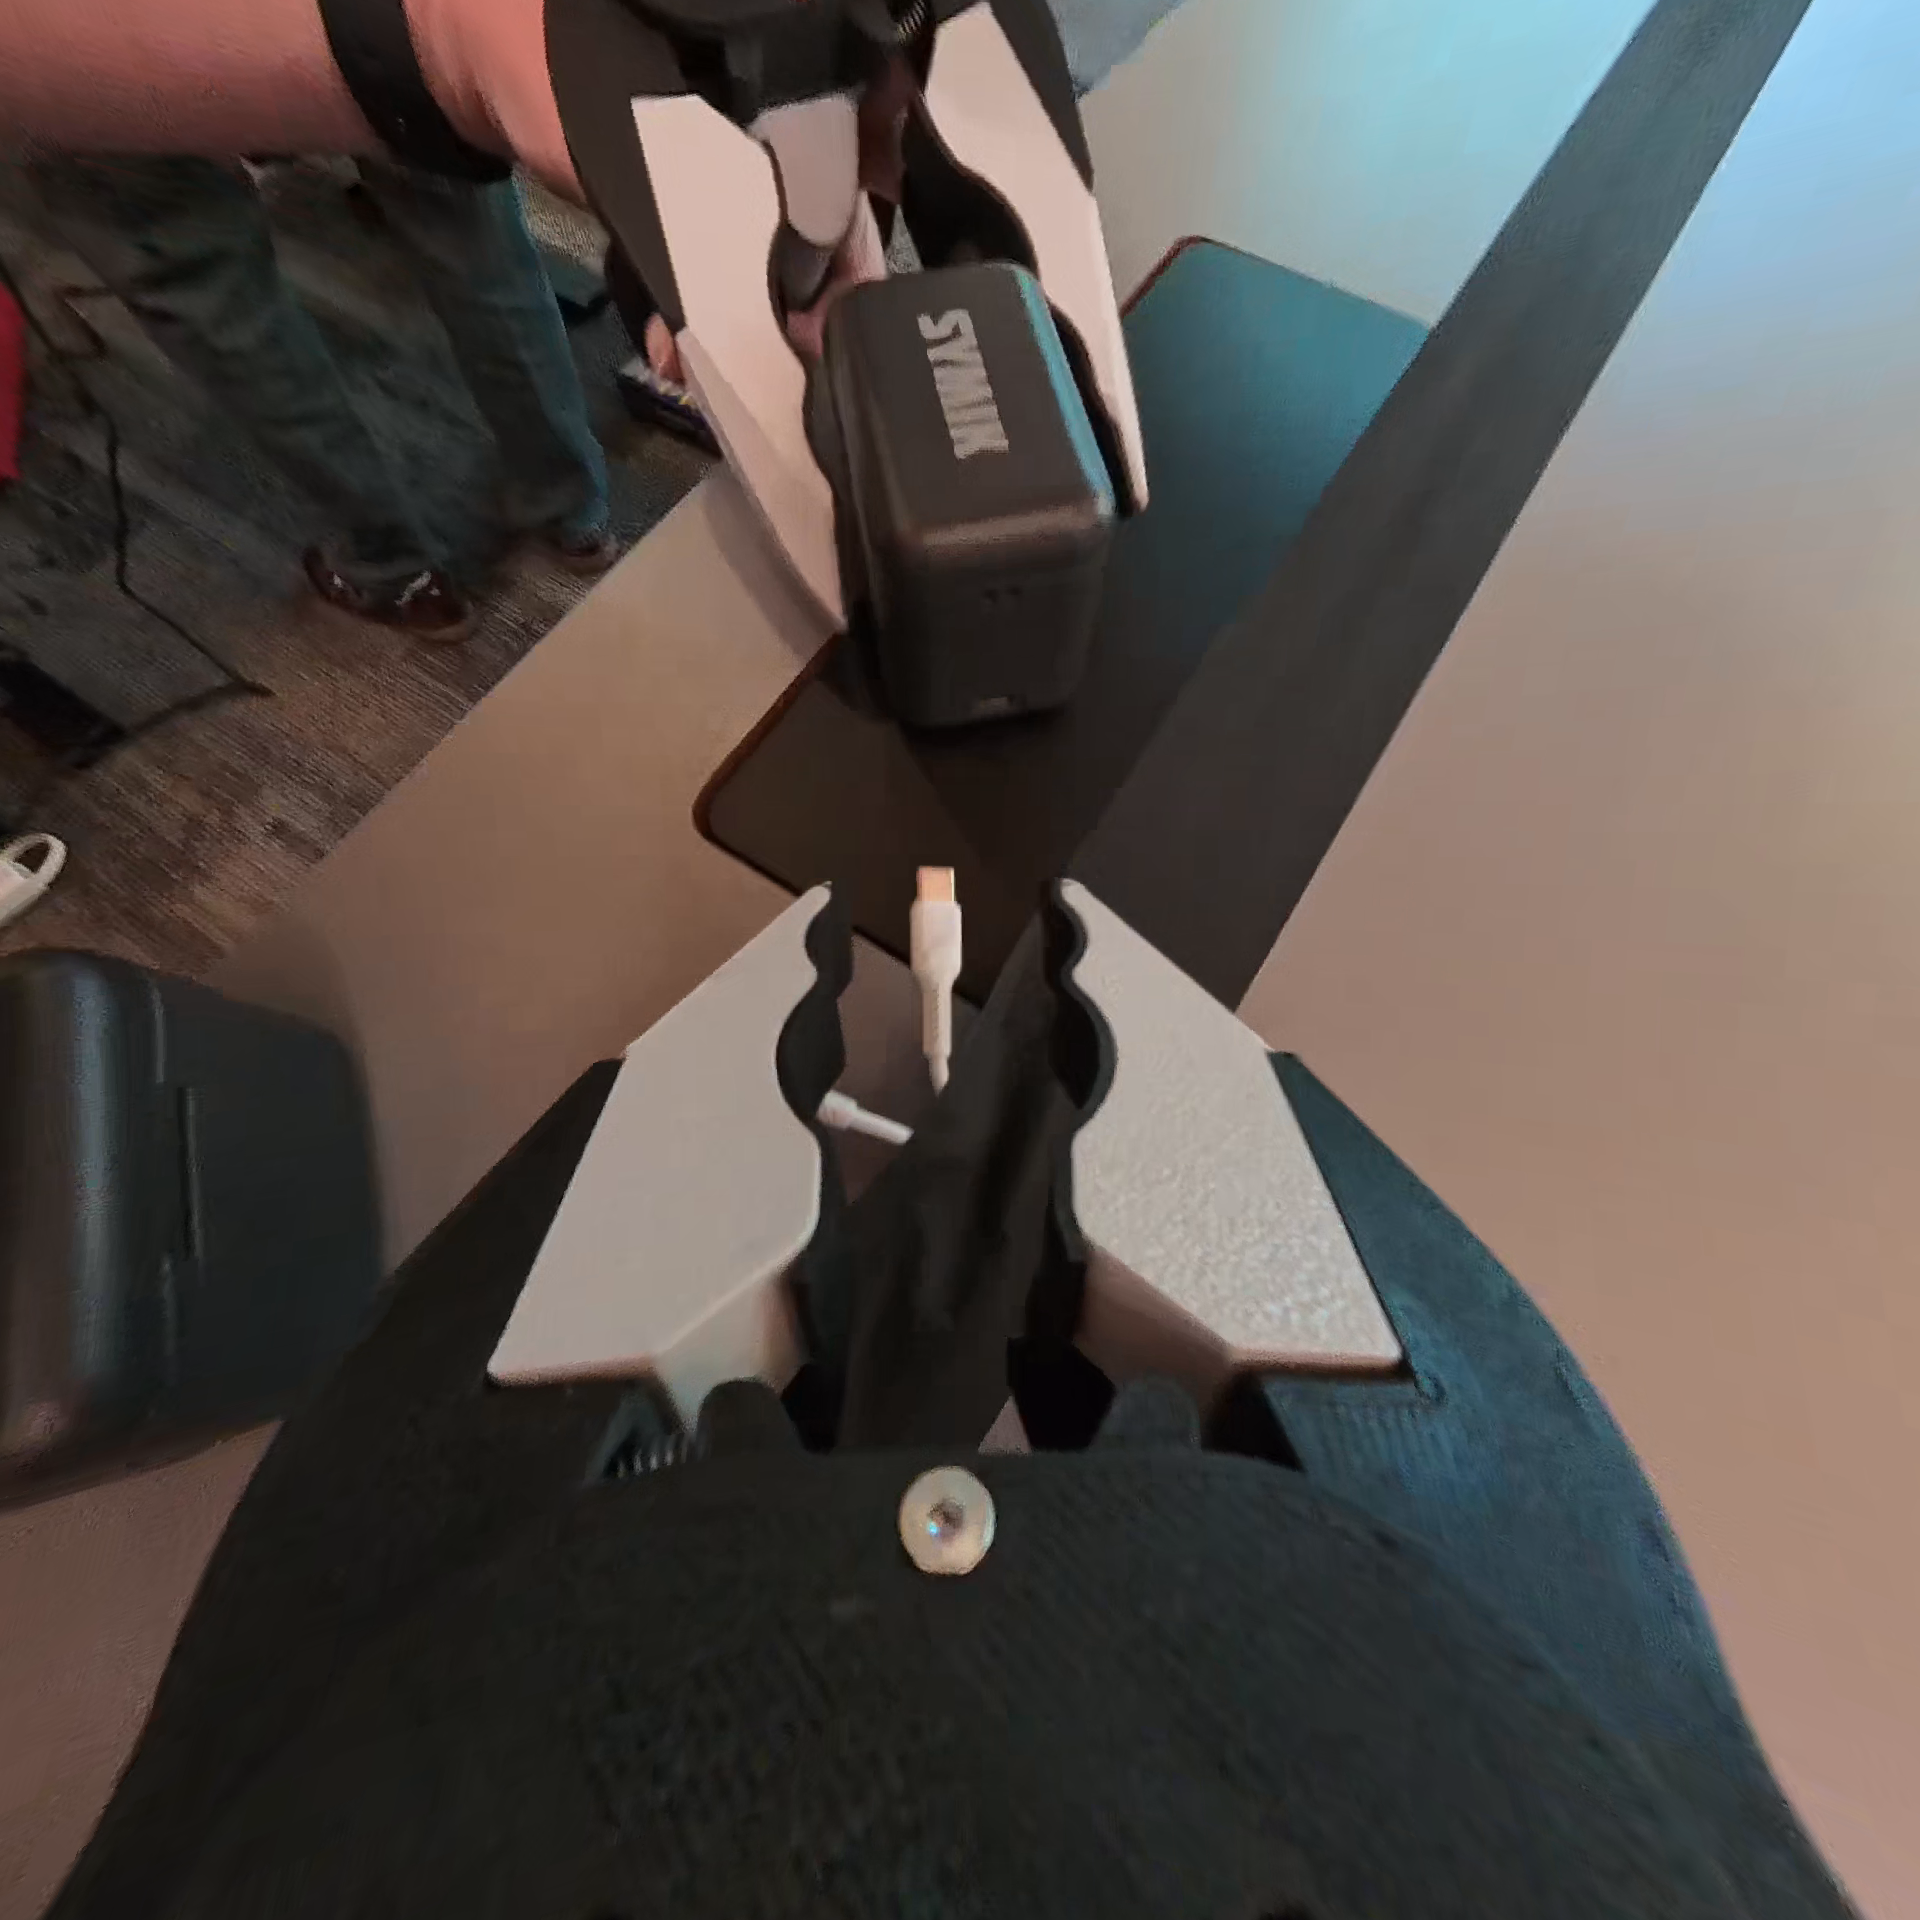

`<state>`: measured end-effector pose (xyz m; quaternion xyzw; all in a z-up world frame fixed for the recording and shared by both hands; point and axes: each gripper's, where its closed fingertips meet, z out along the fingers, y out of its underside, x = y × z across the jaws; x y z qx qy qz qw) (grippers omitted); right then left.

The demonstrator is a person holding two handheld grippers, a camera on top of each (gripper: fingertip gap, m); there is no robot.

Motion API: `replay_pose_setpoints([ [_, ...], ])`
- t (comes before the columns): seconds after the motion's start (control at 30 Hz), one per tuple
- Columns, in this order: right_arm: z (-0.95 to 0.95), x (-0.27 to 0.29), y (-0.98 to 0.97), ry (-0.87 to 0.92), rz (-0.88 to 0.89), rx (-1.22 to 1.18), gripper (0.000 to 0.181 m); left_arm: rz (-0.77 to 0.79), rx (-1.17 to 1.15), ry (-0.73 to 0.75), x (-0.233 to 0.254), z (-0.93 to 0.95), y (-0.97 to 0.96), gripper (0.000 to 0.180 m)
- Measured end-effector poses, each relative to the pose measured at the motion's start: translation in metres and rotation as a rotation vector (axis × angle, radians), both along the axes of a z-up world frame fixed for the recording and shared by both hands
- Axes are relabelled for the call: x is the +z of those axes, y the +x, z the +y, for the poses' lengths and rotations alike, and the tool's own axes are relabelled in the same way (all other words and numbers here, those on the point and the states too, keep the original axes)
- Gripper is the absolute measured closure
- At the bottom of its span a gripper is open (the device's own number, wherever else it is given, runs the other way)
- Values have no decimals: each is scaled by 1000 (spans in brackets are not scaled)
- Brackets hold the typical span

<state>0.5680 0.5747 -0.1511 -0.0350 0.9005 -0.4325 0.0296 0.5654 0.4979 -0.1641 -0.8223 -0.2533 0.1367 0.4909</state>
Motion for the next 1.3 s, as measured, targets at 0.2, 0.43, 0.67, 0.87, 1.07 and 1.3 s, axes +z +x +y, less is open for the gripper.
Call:
replay_pose_setpoints([
  [0.2, 10, -22, 1, 66, -95, -10, 150, -40, -57, 31, 2, 3, 1, 120],
  [0.43, 12, -18, 3, 5, -193, 15, 176, -210, -99, 164, 9, 8, 4, 121],
  [0.67, 12, -21, 3, 22, -160, 23, 176, -247, -157, 169, 11, 19, 13, 121],
  [0.87, 11, -22, 4, 29, -131, 15, 175, -290, -169, 126, 11, 31, 13, 122],
  [1.07, 11, -23, 4, 32, -158, 16, 176, -310, -157, 71, 7, 41, 10, 121],
  [1.3, 12, -23, 4, 52, -166, 14, 176, -297, -159, 44, 8, 48, 8, 122],
])
